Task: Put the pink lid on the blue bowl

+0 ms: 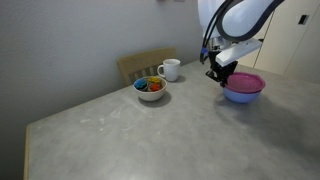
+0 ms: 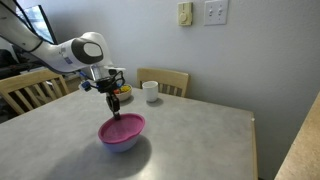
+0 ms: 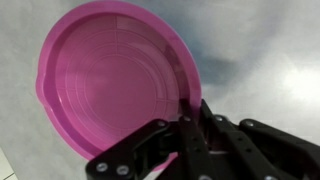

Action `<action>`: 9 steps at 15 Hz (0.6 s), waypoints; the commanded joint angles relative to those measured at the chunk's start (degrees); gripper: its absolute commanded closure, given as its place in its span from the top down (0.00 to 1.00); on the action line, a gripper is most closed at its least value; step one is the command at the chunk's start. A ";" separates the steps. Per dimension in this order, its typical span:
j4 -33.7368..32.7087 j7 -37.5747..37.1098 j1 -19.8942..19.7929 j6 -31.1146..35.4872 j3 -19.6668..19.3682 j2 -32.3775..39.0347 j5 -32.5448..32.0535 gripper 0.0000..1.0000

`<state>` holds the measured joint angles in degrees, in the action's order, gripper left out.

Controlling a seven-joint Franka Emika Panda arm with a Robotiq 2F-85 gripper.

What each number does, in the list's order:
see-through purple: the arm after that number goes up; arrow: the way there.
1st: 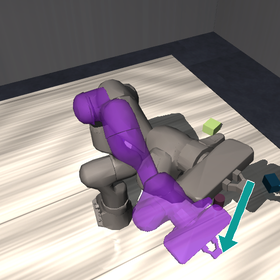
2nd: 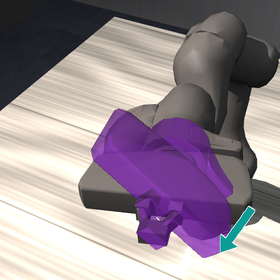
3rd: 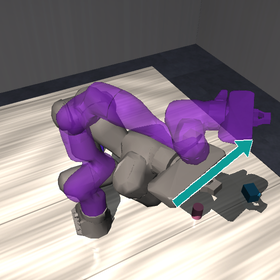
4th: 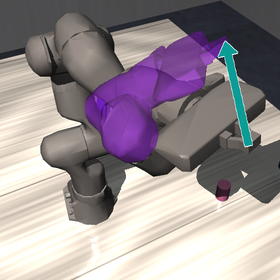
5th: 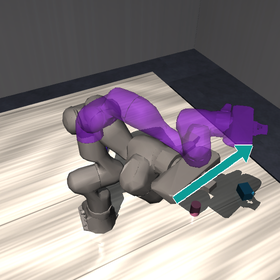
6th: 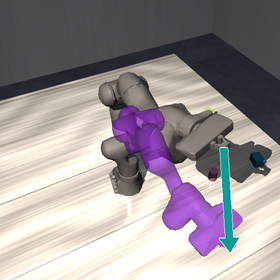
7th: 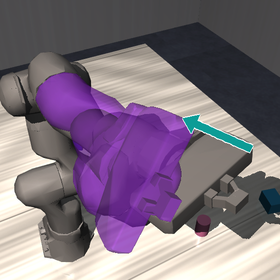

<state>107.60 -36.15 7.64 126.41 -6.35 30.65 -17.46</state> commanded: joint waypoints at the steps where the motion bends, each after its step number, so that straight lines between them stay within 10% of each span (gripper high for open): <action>1: -0.50 2.49 0.06 -0.22 0.50 0.94 1.11 0.03; 9: 0.92 1.61 0.71 0.20 0.42 -0.12 1.31 0.03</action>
<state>107.62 -35.47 8.29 126.41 -6.05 30.78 -17.39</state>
